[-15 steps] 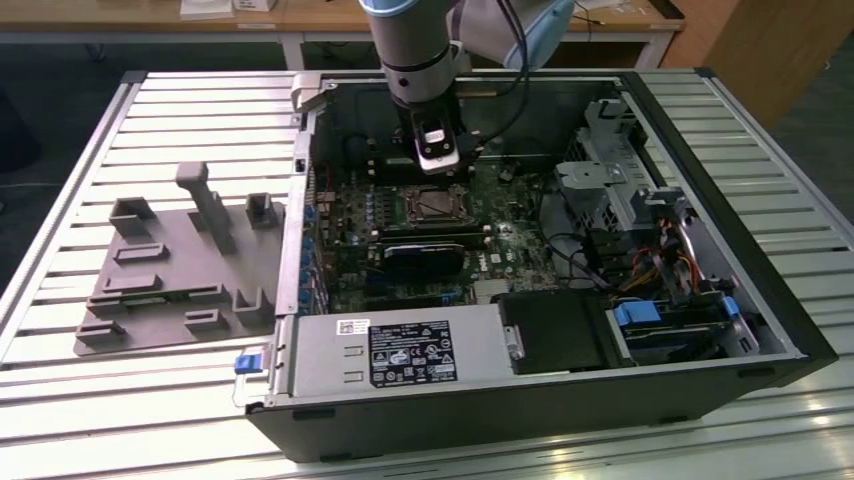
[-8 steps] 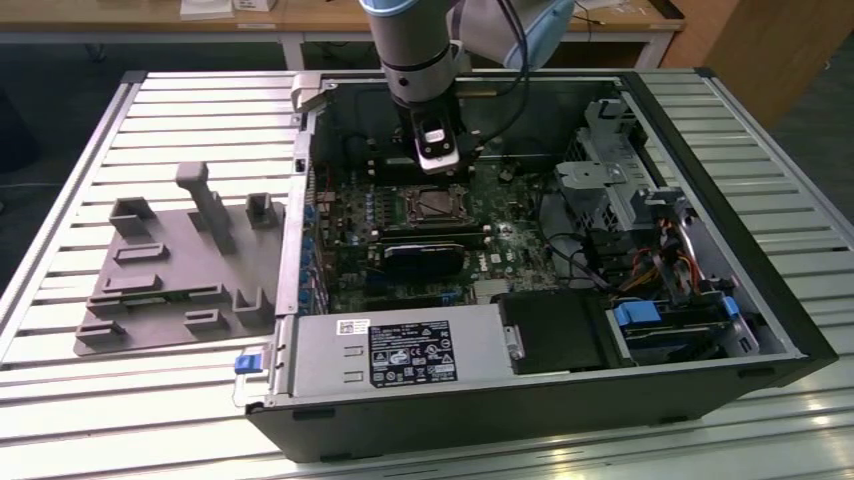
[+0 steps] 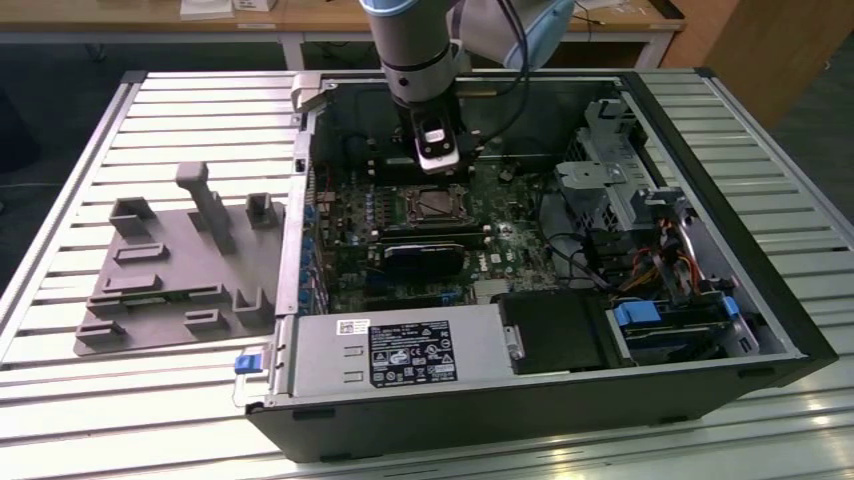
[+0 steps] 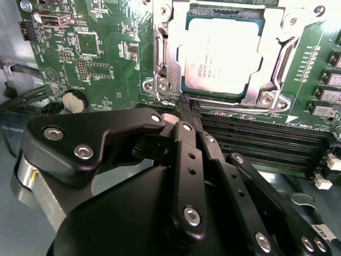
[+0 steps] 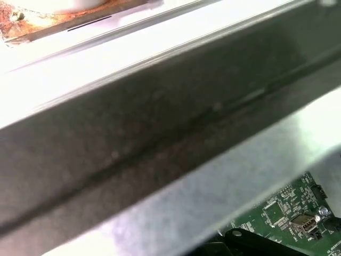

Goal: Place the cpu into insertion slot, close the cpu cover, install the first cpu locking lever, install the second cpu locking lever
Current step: 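Install the first cpu locking lever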

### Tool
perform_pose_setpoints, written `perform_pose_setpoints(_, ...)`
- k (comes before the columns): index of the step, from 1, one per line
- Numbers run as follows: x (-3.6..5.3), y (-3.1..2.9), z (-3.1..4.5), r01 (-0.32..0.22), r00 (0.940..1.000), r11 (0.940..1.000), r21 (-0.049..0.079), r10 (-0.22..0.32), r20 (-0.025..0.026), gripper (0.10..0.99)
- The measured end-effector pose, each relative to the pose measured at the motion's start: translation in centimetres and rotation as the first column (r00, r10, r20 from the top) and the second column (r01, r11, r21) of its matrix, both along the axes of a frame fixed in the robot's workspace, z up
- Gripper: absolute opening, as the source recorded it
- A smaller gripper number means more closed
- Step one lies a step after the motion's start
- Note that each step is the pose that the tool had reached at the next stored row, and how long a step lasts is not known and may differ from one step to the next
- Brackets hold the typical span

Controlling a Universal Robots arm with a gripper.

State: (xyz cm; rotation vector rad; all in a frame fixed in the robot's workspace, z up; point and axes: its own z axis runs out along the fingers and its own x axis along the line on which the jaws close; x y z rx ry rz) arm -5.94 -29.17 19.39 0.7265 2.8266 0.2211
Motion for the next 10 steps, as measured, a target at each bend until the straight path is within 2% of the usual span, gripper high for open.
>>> perform_pose_setpoints(10, 0.0, 0.0, 1.5, 0.0, 1.0, 1.0, 0.0, 0.0, -0.0002, 0.102)
